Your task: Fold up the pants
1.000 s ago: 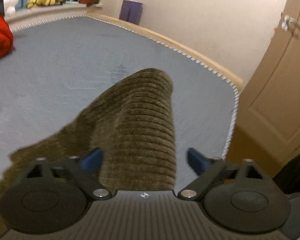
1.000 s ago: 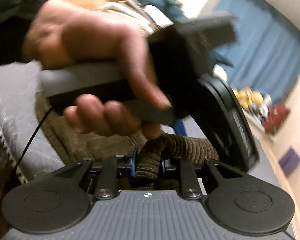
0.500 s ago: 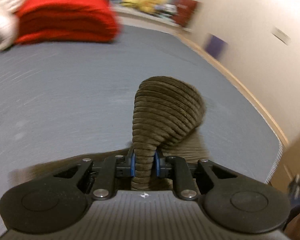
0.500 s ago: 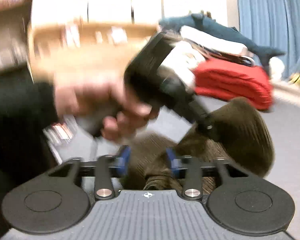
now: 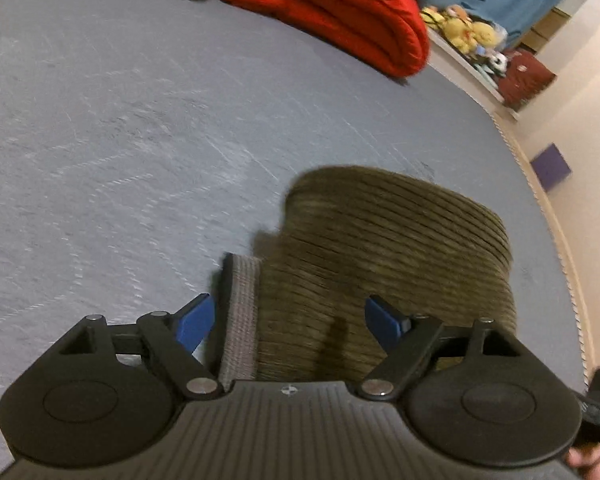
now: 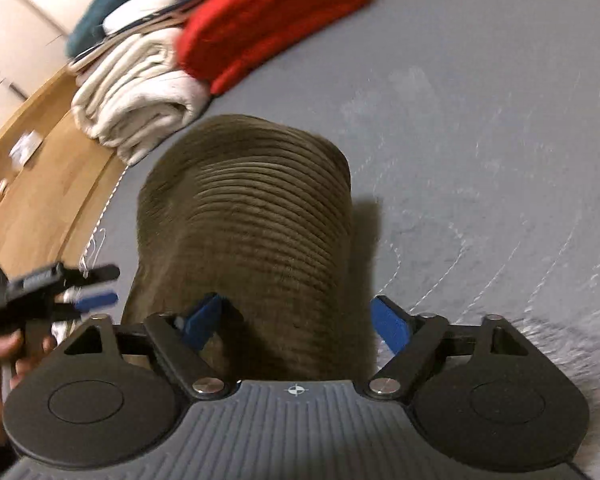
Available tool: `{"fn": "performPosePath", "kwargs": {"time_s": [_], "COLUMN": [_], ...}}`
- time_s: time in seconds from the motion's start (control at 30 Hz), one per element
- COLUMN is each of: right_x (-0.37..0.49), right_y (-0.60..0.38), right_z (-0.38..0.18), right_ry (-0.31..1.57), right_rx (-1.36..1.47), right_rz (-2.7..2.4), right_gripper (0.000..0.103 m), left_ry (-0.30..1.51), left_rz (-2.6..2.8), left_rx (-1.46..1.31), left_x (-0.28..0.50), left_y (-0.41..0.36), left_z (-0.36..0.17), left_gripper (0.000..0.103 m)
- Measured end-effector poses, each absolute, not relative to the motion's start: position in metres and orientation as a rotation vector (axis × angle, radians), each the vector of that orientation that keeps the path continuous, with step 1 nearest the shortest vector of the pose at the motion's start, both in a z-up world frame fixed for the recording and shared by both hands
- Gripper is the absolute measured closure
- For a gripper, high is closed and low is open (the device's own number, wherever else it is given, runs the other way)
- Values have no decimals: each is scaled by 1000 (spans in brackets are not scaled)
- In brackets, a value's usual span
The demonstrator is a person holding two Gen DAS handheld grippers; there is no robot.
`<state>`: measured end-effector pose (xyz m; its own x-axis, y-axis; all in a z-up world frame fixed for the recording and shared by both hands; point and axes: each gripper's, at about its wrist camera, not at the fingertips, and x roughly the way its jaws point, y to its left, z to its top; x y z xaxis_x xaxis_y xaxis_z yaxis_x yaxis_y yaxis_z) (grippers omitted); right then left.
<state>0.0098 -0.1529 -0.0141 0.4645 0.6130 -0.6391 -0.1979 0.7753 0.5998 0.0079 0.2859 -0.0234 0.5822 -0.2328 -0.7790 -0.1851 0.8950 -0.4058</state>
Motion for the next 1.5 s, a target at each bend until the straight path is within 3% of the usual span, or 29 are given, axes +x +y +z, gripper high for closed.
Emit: {"fn": "performPosePath", "kwargs": {"time_s": [0.17, 0.27, 0.33, 0.37, 0.4, 0.53, 0.63, 0.67, 0.7, 0.77, 0.97, 1.0, 1.07, 1.13, 1.2, 1.3, 1.5], "right_x": [21, 19, 22, 22, 22, 22, 23, 24, 24, 24, 38, 39, 40, 39, 38, 40, 54], "right_y": [-139, -136, -139, -140, -140, -143, -137, -133, -129, -122, -117, -116, -116, -116, -118, -126, -181], "right_z": [-19, -20, -21, -21, -20, -21, -23, -24, -25, -27, -46, -48, -48, -40, -32, -15, 34], "right_ry": [1014, 1021, 1025, 1025, 1025, 1030, 1049, 1054, 1057, 1061, 1129, 1131, 1112, 1091, 1070, 1022, 898], "right_rx": [497, 493, 494, 493, 489, 481, 459, 449, 438, 412, 490, 495, 509, 481, 471, 457, 396], "right_rz": [538, 533, 535, 536, 535, 538, 569, 589, 606, 607, 589, 593, 625, 626, 625, 625, 566], "right_gripper": [12, 11, 11, 11, 11, 11, 10, 9, 9, 7, 3, 5, 34, 50, 60, 64, 64], "left_ry": [953, 960, 952, 951, 948, 861, 935, 962, 991, 1021, 1129, 1133, 1127, 1113, 1086, 1028, 911], "left_rz": [-94, -97, -92, -75, -76, -45, 33, 42, 28, -12, -105, -108, -128, -127, -125, -155, -257], "left_rx": [-385, -310, -243, -194, -158, -153, -176, -177, -181, -242, -501, -531, -542, -491, -456, -427, -412], "left_x": [21, 28, 27, 25, 24, 7, 9, 12, 15, 20, 35, 37, 38, 40, 41, 42, 56], "left_y": [267, 252, 244, 242, 242, 261, 276, 276, 274, 274, 284, 286, 282, 272, 263, 234, 163], "left_z": [-35, -47, -51, -48, -41, -3, -20, -29, -39, -52, -98, -103, -106, -98, -91, -78, -53], "left_gripper": [17, 22, 45, 73, 86, 87, 75, 62, 35, 3, 3, 5, 15, 22, 38, 52, 55]}}
